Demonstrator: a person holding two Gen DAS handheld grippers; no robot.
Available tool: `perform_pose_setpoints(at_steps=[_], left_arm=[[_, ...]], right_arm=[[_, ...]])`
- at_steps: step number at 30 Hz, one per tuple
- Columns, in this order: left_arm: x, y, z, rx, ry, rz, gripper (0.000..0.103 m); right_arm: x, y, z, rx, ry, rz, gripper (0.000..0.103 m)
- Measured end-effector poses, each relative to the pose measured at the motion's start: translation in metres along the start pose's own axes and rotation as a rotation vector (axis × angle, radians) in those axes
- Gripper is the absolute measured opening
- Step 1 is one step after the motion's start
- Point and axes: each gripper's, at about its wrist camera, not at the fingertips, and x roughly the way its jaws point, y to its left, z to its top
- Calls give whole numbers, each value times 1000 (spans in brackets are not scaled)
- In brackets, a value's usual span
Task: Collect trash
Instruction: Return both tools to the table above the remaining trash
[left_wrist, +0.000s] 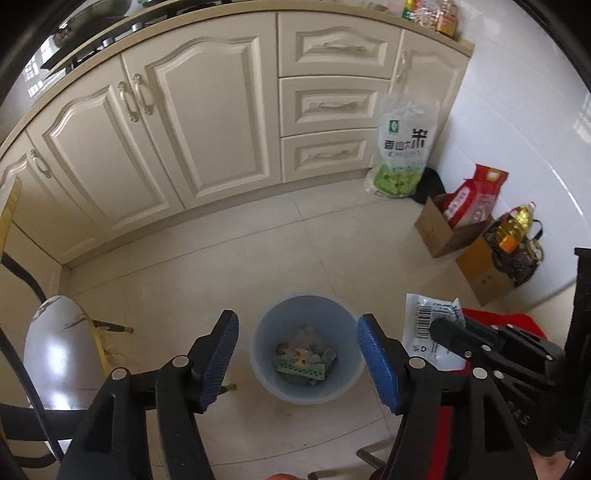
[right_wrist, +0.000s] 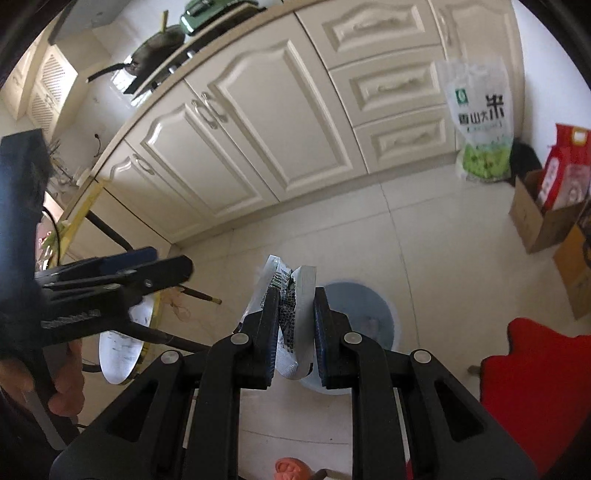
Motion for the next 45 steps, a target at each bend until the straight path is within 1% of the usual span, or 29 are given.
perform_pose_setpoints(at_steps=[4, 6, 9, 11, 12, 13, 14, 18, 20, 24, 26, 27, 28, 29, 30, 31, 32, 34, 36, 37, 41, 43, 45], left_arm=[[-7, 5, -9, -32, -15, 55, 70], [-14, 8, -16, -48, -22, 82, 70], [-28, 8, -26, -64, -35, 103, 70], [-36, 9, -30, -70, -41, 115, 70], [-46, 12, -35, -73, -44, 122, 70], [-50, 11, -36, -74, -48, 129, 70], [-56, 10, -39, -72, -58, 129, 70], [-94, 12, -55, -69, -106, 125, 70], [-116, 12, -64, -73, -145, 117, 70], [-172, 28, -97, -93, -226, 122, 72], [-203, 39, -115, -111, -281, 136, 75], [-222, 45, -126, -125, -315, 150, 77], [-236, 51, -136, -136, -340, 161, 79], [-256, 57, -148, -150, -374, 177, 81], [-273, 64, -162, -160, -398, 190, 82], [-288, 68, -174, -169, -419, 208, 86], [-304, 73, -189, -179, -437, 229, 88], [-335, 84, -218, -209, -485, 266, 88], [-363, 94, -247, -249, -529, 297, 91], [-378, 100, -261, -268, -550, 313, 92], [-438, 116, -322, -331, -666, 398, 97], [-459, 115, -352, -346, -716, 438, 99], [-474, 115, -375, -361, -757, 466, 102]], right_arm=[[19, 4, 0, -1, 20, 10, 17], [29, 7, 3, -7, 26, 18, 17], [44, 14, 7, -12, 23, 25, 18], [52, 17, 11, -4, 15, 18, 24], [55, 20, 12, -7, 13, 21, 27], [57, 22, 13, -7, 20, 20, 35], [56, 24, 13, -6, 20, 16, 42], [33, 41, 12, -27, -11, 15, 43], [15, 55, 14, -47, -31, 18, 49], [-35, 98, 17, -123, -103, 46, 57], [-56, 123, 18, -161, -141, 56, 70], [-67, 138, 18, -184, -161, 66, 74], [-80, 154, 17, -209, -184, 80, 82], [-91, 171, 17, -232, -206, 92, 88], [-102, 187, 15, -258, -224, 106, 89], [-116, 209, 13, -298, -247, 126, 89], [-124, 225, 11, -326, -262, 137, 92], [-142, 259, 5, -383, -293, 154, 97], [-158, 290, -2, -429, -320, 177, 99], [-168, 308, -7, -456, -339, 188, 103], [-198, 369, -28, -548, -407, 228, 103], [-208, 394, -37, -584, -439, 240, 103], [-215, 417, -47, -615, -466, 262, 103]])
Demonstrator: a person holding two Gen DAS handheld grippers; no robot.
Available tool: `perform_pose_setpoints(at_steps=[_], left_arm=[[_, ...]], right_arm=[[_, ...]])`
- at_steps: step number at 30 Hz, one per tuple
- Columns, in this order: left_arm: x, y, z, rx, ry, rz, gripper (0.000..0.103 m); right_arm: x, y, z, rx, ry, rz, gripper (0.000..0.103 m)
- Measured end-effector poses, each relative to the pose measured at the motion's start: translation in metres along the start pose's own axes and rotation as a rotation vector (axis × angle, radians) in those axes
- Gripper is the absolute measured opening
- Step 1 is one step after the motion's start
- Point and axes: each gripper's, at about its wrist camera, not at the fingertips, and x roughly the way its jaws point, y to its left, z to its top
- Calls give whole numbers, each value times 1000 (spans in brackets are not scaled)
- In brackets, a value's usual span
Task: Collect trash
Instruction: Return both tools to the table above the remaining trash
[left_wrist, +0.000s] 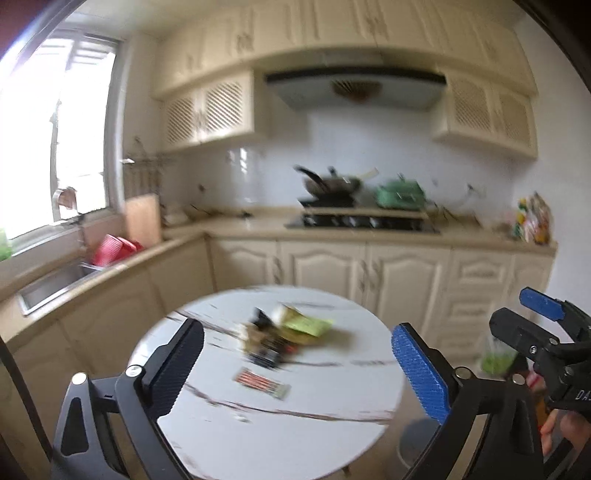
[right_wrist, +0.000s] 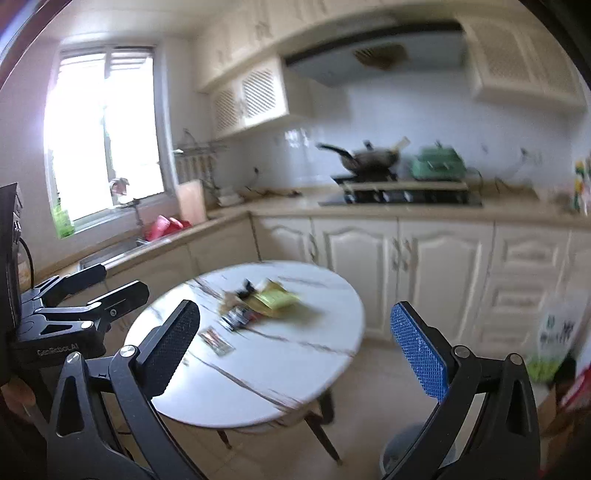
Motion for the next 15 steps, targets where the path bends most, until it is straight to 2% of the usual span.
perform_pose_setpoints(at_steps=[4, 7, 10, 15], left_arm=[[-47, 30, -20, -15, -68, 67, 102], [-61, 43, -31, -25, -87, 104, 102], [-63, 59, -45, -53, -80, 138, 102], [-30, 74, -50, -106, -40, 170, 102]], right_arm=[[5, 48, 10, -65, -33, 44, 103], [12, 75, 13, -109, -46, 65, 103], [20, 98, 12, -146, -42, 74, 103], [45, 116, 5, -177, 5, 78, 103]])
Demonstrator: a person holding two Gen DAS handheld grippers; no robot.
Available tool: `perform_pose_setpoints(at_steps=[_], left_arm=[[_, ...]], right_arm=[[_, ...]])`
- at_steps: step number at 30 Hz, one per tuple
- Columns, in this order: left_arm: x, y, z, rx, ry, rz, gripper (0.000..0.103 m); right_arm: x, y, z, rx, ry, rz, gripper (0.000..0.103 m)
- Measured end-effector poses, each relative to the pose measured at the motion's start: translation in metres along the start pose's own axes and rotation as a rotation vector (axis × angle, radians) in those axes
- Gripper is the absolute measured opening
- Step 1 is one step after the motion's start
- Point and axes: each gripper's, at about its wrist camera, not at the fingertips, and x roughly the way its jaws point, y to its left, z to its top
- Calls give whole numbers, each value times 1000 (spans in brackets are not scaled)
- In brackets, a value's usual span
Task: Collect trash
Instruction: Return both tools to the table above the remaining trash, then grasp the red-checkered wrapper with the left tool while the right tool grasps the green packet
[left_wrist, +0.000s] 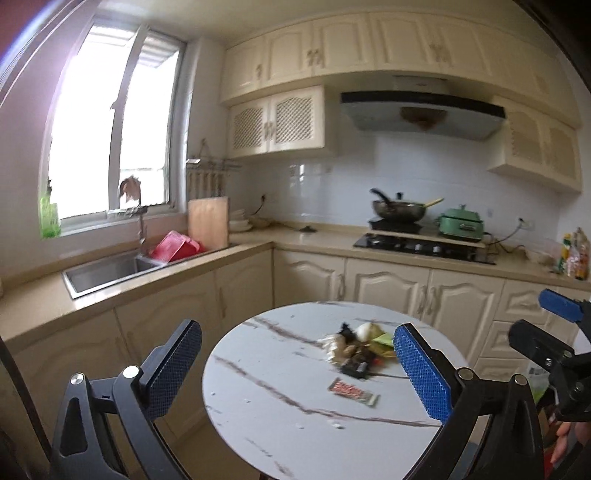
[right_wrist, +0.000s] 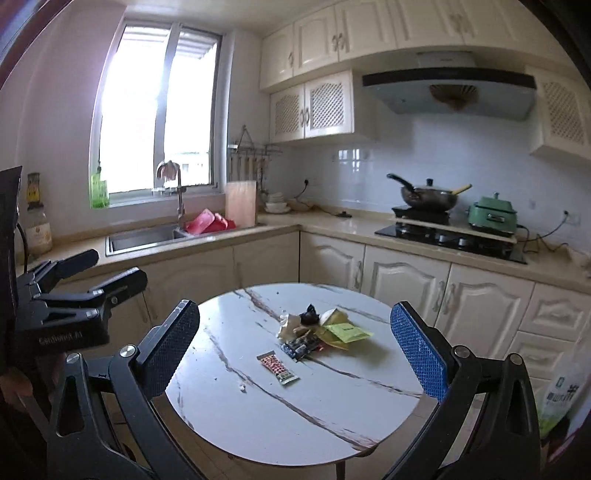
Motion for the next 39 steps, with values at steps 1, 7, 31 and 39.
perform_pose_setpoints(at_steps=[1, 7, 31, 39], left_arm=[[5, 4, -4, -7, 14, 5, 102], [86, -3, 8, -40, 156, -22, 102], [388, -85, -28, -96, 702, -9, 83], [408, -85, -26, 57, 677, -68, 67]], right_arm=[[5, 0, -1, -1, 9, -1, 103], [48, -12, -16, 9, 86, -8, 103], [215, -145, -93, 149, 401, 15, 103], [249, -149, -91, 144, 435, 34, 103]])
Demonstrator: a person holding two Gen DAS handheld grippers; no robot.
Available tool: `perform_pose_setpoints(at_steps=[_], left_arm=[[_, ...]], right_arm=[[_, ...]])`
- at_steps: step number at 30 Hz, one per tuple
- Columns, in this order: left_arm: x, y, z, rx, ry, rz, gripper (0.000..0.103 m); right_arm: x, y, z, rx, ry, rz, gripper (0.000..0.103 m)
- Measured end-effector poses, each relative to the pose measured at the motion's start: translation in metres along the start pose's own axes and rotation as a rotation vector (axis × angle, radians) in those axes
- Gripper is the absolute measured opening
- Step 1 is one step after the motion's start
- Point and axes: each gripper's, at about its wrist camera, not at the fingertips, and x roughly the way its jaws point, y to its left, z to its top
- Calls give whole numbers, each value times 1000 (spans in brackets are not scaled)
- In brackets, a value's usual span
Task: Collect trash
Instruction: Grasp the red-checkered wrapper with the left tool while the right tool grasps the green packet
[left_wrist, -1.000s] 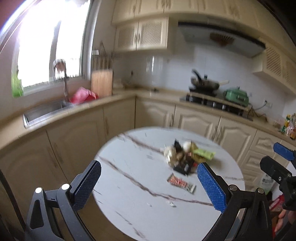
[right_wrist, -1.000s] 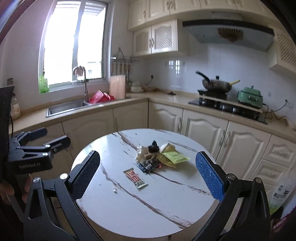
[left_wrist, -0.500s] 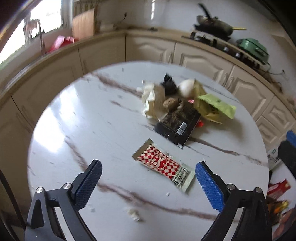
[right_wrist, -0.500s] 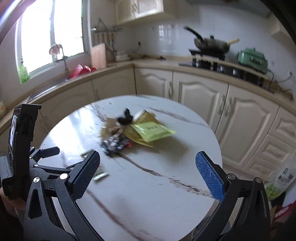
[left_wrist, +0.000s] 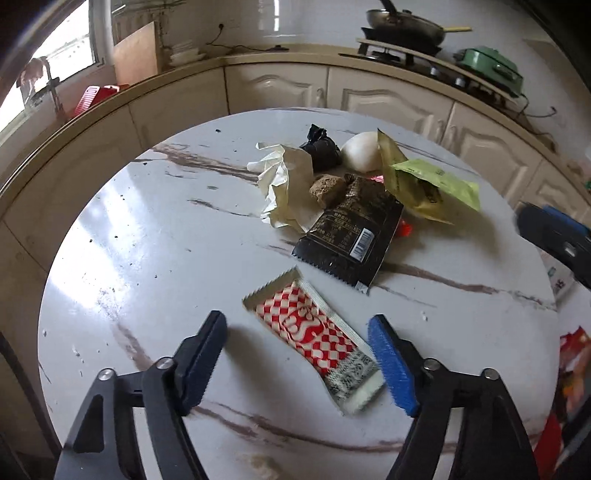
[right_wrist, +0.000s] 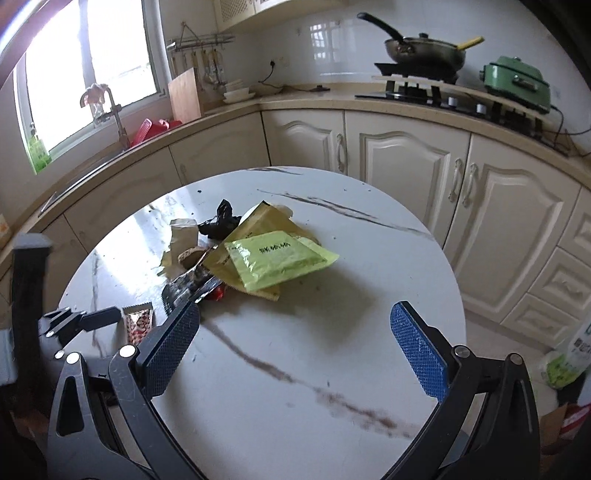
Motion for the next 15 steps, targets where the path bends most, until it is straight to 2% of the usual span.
perform_pose_setpoints(at_steps=[2, 5, 8, 11, 15], left_arm=[[-1, 8, 1, 8, -9, -11, 48], [1, 23, 7, 17, -11, -30, 28], [6, 37, 7, 25, -12, -62, 19], [8, 56, 3, 9, -14, -99, 16], [-10, 85, -12, -24, -19, -139, 13]], right_arm=[[8, 6, 5, -21, 12, 1, 103], [22, 15, 12, -70, 34, -29, 103], [35, 25, 20, -123, 57, -61, 103], [49, 33, 26, -164, 78, -64, 103], [68, 35, 31, -179, 116, -73, 101]])
